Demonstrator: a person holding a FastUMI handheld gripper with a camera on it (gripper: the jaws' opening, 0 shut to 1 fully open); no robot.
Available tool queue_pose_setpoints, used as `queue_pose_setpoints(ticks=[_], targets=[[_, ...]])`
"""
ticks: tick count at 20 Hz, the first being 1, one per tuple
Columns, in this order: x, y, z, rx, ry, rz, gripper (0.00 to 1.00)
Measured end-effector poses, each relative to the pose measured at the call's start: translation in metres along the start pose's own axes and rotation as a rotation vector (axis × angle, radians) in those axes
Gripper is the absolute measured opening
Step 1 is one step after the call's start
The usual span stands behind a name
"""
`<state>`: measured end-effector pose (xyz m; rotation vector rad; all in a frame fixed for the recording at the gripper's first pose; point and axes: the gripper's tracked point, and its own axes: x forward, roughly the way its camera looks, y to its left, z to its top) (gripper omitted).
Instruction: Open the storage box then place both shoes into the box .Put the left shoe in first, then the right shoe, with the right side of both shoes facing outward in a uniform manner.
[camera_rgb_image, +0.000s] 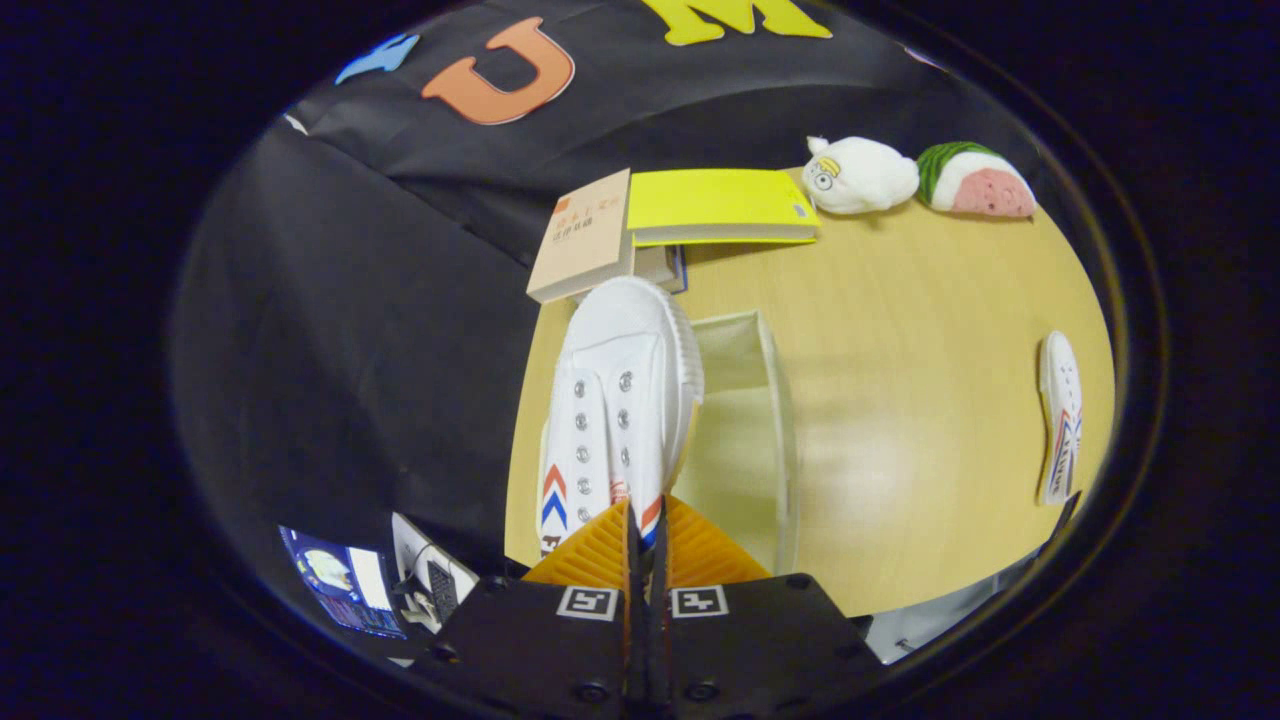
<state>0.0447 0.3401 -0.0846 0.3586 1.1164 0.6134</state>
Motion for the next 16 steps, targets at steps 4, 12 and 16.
queue_pose_setpoints(ticks=[4, 12, 16], targets=[[0.038, 0.005, -0.019, -0.009, 0.038, -0.044, 0.06], [0.096, 0.007, -0.031, 0.08, 0.096, -0.109, 0.06], [0.115, 0.005, -0.024, 0.098, 0.1, -0.103, 0.08]])
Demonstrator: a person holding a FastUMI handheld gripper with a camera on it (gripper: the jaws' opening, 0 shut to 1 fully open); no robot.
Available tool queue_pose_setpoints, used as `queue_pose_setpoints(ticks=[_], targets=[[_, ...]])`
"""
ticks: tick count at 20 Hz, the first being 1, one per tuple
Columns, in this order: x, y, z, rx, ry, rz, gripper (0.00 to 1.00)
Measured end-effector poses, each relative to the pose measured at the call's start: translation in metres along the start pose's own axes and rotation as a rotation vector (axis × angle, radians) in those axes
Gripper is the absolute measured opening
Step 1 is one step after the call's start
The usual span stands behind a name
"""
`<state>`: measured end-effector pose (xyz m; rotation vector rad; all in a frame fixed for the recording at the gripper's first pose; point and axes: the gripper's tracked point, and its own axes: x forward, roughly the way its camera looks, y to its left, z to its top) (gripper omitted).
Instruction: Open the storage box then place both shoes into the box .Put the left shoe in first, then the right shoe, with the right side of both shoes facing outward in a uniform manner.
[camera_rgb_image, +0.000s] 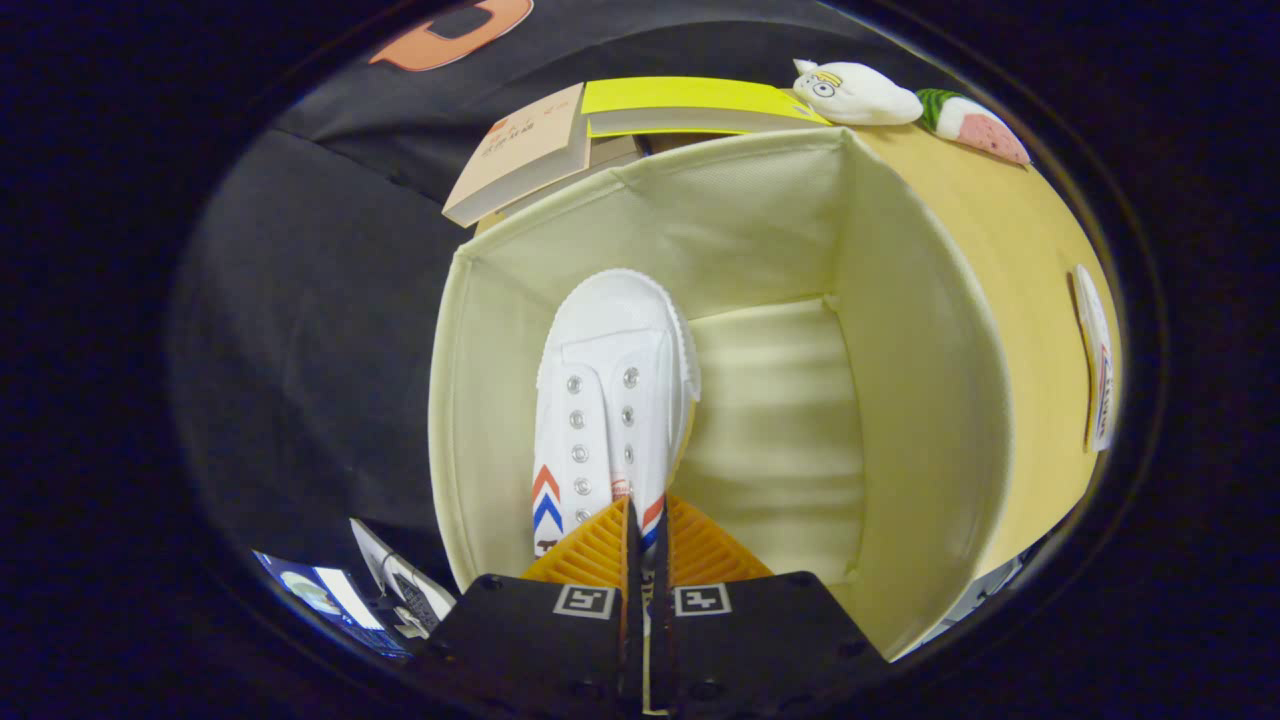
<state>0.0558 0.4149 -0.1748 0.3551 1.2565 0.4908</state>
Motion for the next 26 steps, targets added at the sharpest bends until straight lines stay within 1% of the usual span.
queue_pose_setpoints(ticks=[1, 2, 3, 4, 6, 7, 8, 13, 18, 20, 23, 24, 26], targets=[[0.003, -0.002, 0.003, -0.002, -0.007, -0.011, 0.11], [0.005, 0.0, 0.003, -0.015, -0.004, -0.012, 0.2], [0.001, -0.005, 0.006, -0.038, -0.019, -0.031, 0.23], [0.002, 0.002, 0.004, -0.053, -0.013, -0.014, 0.36], [-0.003, 0.002, 0.003, -0.06, -0.022, -0.012, 0.7], [-0.007, 0.001, 0.003, -0.07, -0.035, -0.009, 0.73], [-0.013, 0.001, 0.002, -0.081, -0.054, -0.007, 0.8], [-0.071, -0.01, 0.006, -0.152, -0.206, -0.004, 0.8], [-0.16, -0.042, 0.014, -0.249, -0.384, -0.034, 0.81], [-0.19, -0.065, 0.017, -0.249, -0.433, -0.052, 0.82], [-0.227, -0.109, 0.021, -0.248, -0.496, -0.103, 0.84], [-0.237, -0.127, 0.023, -0.246, -0.513, -0.125, 0.89], [-0.255, -0.165, 0.026, -0.224, -0.536, -0.164, 0.89]])
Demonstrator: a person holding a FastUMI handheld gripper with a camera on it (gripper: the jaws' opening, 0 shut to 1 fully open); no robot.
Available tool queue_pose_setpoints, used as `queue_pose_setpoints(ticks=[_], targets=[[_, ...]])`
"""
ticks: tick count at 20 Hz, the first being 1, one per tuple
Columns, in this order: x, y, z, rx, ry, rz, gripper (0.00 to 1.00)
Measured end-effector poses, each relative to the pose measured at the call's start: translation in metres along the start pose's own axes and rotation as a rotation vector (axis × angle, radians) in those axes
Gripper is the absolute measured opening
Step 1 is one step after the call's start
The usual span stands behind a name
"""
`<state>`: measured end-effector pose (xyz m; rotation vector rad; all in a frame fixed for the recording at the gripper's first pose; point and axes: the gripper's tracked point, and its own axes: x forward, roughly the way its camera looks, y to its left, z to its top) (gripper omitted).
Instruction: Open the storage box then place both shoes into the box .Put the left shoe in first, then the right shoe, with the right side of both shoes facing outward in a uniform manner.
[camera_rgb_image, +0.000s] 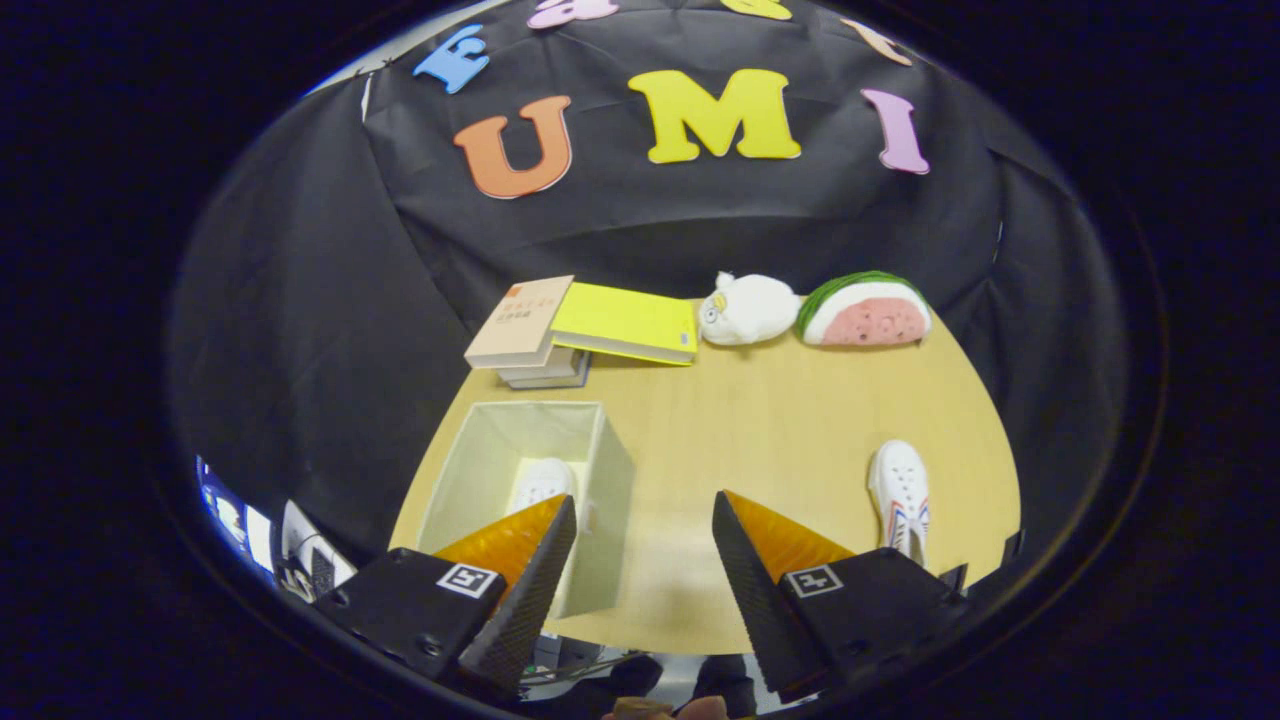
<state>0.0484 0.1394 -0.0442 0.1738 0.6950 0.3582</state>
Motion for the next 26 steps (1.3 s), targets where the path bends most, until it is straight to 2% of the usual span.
queue_pose_setpoints(ticks=[5, 9, 12, 16, 21, 26], targets=[[-0.016, -0.102, -0.011, 0.074, 0.014, -0.082, 0.9], [-0.017, -0.186, -0.029, 0.085, 0.037, -0.171, 0.9], [-0.003, -0.241, -0.05, 0.079, 0.087, -0.231, 0.9], [0.035, -0.3, -0.083, 0.092, 0.203, -0.268, 0.9], [0.084, -0.34, -0.105, 0.075, 0.314, -0.267, 0.9], [0.123, -0.348, -0.112, 0.094, 0.382, -0.209, 0.9]])
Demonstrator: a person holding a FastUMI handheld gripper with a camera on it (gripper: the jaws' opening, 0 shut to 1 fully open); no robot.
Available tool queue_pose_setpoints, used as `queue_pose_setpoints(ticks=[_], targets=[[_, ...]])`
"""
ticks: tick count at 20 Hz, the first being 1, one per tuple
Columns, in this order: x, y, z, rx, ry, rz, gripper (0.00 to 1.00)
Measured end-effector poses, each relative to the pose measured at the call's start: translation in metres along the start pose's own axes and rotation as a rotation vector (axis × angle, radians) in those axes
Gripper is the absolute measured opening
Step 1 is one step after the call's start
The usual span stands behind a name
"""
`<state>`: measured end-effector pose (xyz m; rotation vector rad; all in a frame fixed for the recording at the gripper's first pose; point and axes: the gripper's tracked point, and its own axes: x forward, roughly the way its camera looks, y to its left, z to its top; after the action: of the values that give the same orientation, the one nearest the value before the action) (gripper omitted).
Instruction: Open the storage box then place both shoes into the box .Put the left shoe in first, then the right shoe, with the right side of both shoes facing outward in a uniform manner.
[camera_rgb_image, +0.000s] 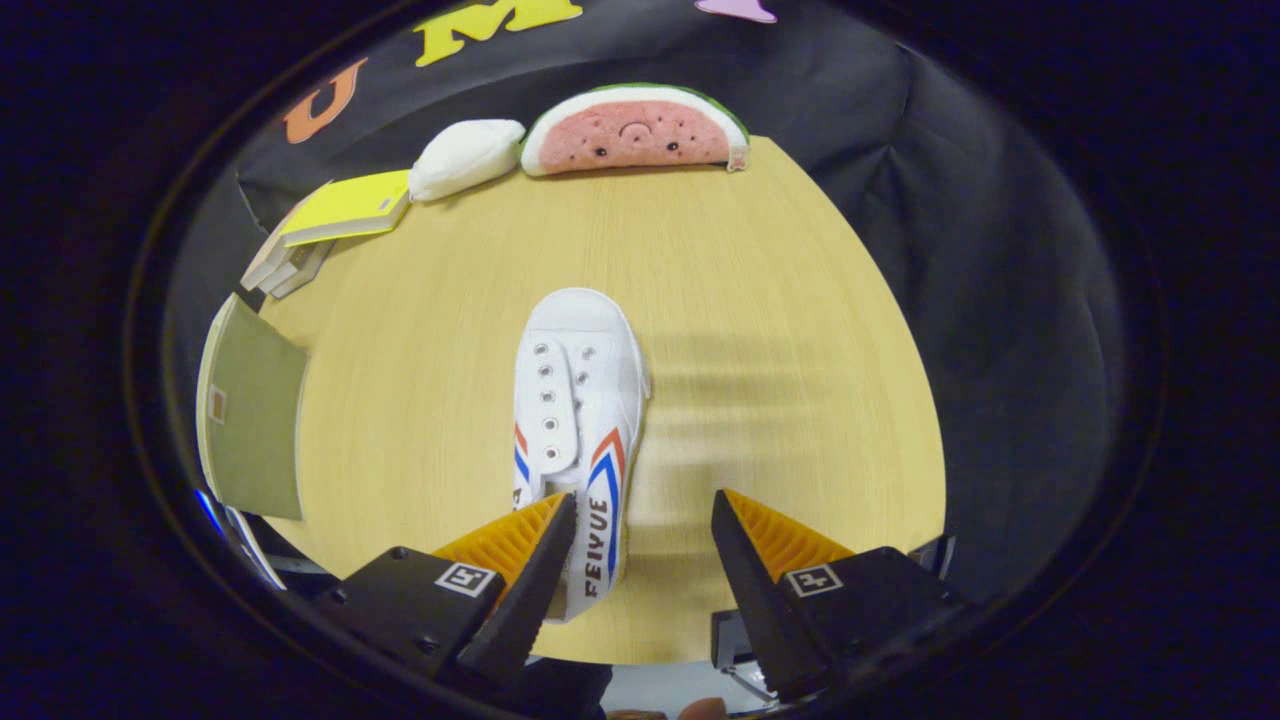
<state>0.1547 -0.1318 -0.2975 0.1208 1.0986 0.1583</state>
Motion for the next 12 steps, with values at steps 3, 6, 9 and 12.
queue_pose_setpoints(ticks=[3, 6, 9, 12], targets=[[0.014, 0.003, 0.004, -0.008, 0.047, 0.03, 0.9], [0.022, 0.008, 0.001, -0.016, 0.098, 0.061, 0.89], [0.026, 0.013, 0.001, -0.025, 0.125, 0.094, 0.84], [0.027, 0.022, 0.0, 0.003, 0.142, 0.132, 0.49]])
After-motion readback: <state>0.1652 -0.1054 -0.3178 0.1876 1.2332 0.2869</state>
